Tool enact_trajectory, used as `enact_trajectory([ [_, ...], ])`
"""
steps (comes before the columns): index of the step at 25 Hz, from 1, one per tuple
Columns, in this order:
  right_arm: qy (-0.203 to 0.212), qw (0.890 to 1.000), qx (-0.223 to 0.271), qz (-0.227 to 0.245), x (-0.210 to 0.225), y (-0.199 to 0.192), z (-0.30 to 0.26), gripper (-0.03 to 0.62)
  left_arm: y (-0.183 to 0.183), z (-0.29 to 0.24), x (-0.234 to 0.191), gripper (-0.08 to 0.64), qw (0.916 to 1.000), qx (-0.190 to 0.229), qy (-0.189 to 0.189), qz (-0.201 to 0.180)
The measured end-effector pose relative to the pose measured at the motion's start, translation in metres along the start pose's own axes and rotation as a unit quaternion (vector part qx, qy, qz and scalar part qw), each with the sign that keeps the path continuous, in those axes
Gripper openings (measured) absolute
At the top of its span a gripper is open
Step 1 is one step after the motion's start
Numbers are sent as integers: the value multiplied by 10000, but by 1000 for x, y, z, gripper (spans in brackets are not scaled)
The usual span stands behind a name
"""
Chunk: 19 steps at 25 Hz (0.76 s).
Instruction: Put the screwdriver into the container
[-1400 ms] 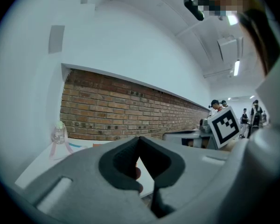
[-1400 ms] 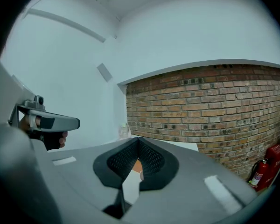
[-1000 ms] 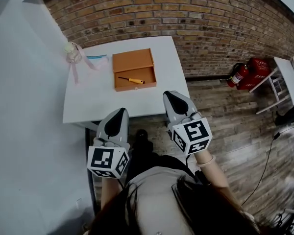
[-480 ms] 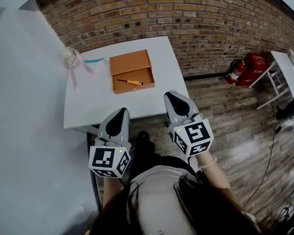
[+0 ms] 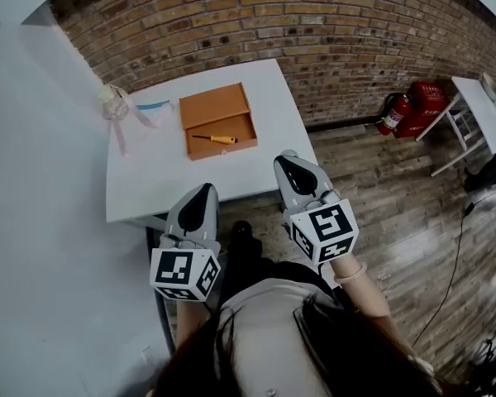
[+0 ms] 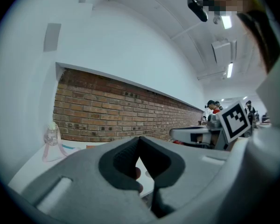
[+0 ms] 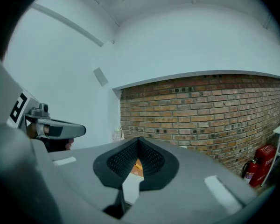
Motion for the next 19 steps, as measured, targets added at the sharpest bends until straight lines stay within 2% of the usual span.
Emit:
enact_trajectory([
  [19, -48, 9999, -80, 112, -10, -5, 3, 3, -12, 5, -4, 0, 9997, -22, -115, 200],
])
Point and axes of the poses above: the fingertips, and each gripper's own axes: z backward along the fingers, x to its right, y out of its top, the point moved 2 cm from there along z, backward along the fingers, and after that the axes turned 5 degrees about z, right-handed, at the moved point
